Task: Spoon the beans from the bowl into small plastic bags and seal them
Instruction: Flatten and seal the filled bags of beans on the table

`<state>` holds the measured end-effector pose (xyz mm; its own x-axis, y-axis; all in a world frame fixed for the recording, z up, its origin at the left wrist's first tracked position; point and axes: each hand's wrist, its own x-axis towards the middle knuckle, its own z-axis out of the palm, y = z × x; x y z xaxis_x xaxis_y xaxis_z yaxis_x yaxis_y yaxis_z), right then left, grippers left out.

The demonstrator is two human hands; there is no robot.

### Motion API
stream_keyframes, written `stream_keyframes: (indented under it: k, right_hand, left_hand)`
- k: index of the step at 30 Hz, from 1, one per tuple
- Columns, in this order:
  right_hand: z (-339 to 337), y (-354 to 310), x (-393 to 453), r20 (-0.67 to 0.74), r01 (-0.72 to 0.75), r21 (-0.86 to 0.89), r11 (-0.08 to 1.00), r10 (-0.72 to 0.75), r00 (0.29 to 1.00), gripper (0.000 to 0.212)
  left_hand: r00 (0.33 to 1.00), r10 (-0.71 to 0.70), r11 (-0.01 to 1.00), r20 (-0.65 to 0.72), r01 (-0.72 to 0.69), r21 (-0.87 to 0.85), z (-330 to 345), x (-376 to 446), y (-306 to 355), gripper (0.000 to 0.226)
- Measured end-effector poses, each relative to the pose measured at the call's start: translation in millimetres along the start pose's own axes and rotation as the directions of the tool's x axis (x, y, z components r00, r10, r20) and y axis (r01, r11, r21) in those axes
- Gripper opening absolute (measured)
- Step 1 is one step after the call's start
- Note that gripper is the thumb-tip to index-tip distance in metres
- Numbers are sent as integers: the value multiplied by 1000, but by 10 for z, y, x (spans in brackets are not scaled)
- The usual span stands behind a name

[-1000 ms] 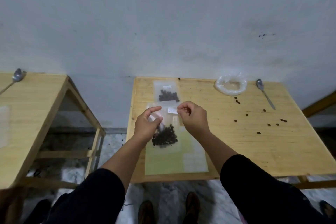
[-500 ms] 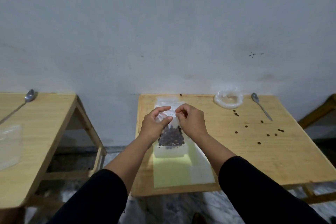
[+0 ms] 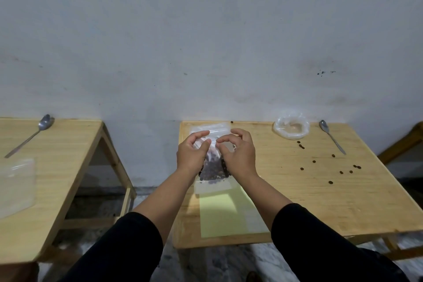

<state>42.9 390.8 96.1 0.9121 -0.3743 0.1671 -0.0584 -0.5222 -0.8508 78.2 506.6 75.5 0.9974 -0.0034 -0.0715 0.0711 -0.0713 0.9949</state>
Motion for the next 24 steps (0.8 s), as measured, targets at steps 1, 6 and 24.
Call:
stream_keyframes:
  k: [1,6,24]
  right_hand:
    - [11,-16,-2,2,-31,22,999,31,1000,7]
    - [38,-94,34,22,-155,200,967,154,988,7]
    - [130,-37,182,-11,-257,253,933,269,963,15]
  left_hand:
    - [1000,4,1000,0,-4,-8,-11,0,11,27]
    - [997,22,998,69,-18,-62,-9,-34,42,23]
    - [995,71,997,-69,-69,42,84,32,8,20]
